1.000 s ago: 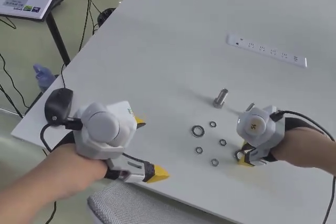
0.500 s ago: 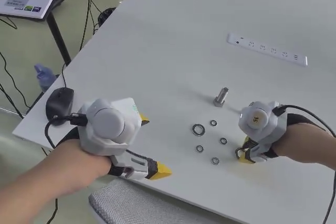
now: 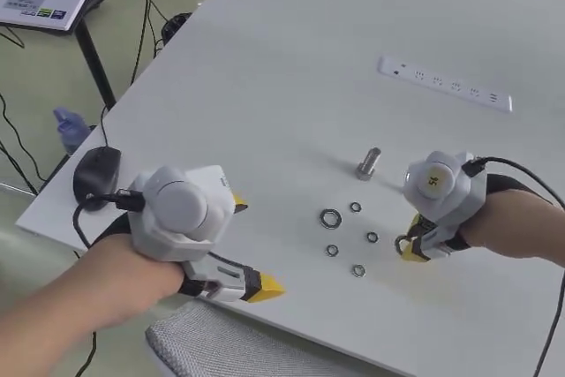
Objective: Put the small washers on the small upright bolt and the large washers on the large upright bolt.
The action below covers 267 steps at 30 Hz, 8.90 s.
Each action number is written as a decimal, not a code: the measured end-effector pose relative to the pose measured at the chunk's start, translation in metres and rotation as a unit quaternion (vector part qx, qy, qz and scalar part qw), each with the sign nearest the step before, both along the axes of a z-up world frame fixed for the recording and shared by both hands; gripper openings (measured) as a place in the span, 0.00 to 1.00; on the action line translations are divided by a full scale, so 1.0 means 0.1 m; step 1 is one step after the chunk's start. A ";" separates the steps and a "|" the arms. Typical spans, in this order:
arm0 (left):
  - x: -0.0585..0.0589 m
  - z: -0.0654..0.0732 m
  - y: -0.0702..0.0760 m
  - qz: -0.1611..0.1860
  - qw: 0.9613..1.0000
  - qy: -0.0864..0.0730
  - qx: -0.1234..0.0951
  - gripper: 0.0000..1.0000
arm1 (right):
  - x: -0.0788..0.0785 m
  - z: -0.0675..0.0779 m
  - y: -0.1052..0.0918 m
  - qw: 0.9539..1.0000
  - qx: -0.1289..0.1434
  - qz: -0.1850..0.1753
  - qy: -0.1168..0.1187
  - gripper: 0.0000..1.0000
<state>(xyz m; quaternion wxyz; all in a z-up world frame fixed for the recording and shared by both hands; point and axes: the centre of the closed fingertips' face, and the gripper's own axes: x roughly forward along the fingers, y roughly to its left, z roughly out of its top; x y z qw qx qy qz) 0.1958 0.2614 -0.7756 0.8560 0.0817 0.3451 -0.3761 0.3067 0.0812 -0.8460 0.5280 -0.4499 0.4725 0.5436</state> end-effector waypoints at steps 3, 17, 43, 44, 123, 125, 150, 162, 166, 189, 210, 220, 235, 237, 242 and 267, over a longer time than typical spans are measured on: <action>0.00 0.02 0.00 0.000 1.000 -0.001 -0.002 0.73 | 0.02 0.09 0.03 1.000 -0.002 0.002 -0.001 0.22; 0.07 0.07 0.00 0.013 1.000 -0.010 -0.025 0.78 | 0.30 0.58 0.19 1.000 -0.003 0.005 -0.019 0.22; 0.30 0.01 -0.01 0.026 0.999 -0.016 -0.042 0.87 | 0.93 0.74 0.55 0.999 0.018 -0.016 -0.034 0.22; 0.30 0.01 -0.01 0.025 0.999 -0.015 -0.042 0.87 | 0.94 0.73 0.56 0.999 0.017 -0.016 -0.034 0.22; 0.25 0.00 0.08 0.022 0.999 -0.005 -0.037 0.90 | 1.07 -0.12 0.88 0.999 -0.024 -0.004 -0.025 0.22; 0.25 0.00 0.08 0.022 0.999 -0.005 -0.036 0.90 | 1.07 -0.14 0.87 0.999 -0.028 -0.003 -0.025 0.22; 0.19 -0.06 0.07 0.006 1.000 0.009 -0.025 0.86 | 1.06 -0.17 0.93 1.000 -0.010 0.007 -0.019 0.34; 0.17 -0.06 0.08 0.005 1.000 0.009 -0.023 0.86 | 1.07 -0.12 0.94 1.000 -0.003 0.008 -0.018 0.39; 0.15 -0.08 0.07 0.002 1.000 0.013 -0.020 0.85 | 1.08 -0.06 0.92 1.000 -0.002 0.006 -0.020 0.39; 0.18 0.03 0.03 -0.009 1.000 -0.009 -0.024 0.99 | 0.90 0.41 0.95 0.999 0.031 -0.010 -0.040 0.39; 0.27 0.10 0.09 -0.012 1.000 -0.018 -0.019 0.98 | 0.44 0.38 1.05 0.998 0.050 -0.007 -0.025 0.40; 0.27 0.12 0.08 -0.012 1.000 -0.021 -0.014 0.96 | 0.16 0.32 1.03 0.998 0.063 -0.011 -0.010 0.41; 0.18 0.12 0.03 -0.015 1.000 -0.016 -0.013 0.93 | -0.11 0.18 1.10 0.997 0.073 -0.019 0.002 0.41; 0.17 0.12 0.04 -0.016 1.000 -0.016 -0.012 0.92 | -0.10 0.16 1.12 0.997 0.075 -0.021 0.000 0.41; 0.15 0.12 0.04 -0.016 1.000 -0.014 -0.011 0.91 | -0.07 0.04 1.14 0.997 0.076 -0.024 0.000 0.40; 0.04 0.08 0.09 -0.014 1.000 -0.004 -0.011 0.86 | 0.06 -0.31 1.20 0.997 0.067 -0.033 -0.024 0.40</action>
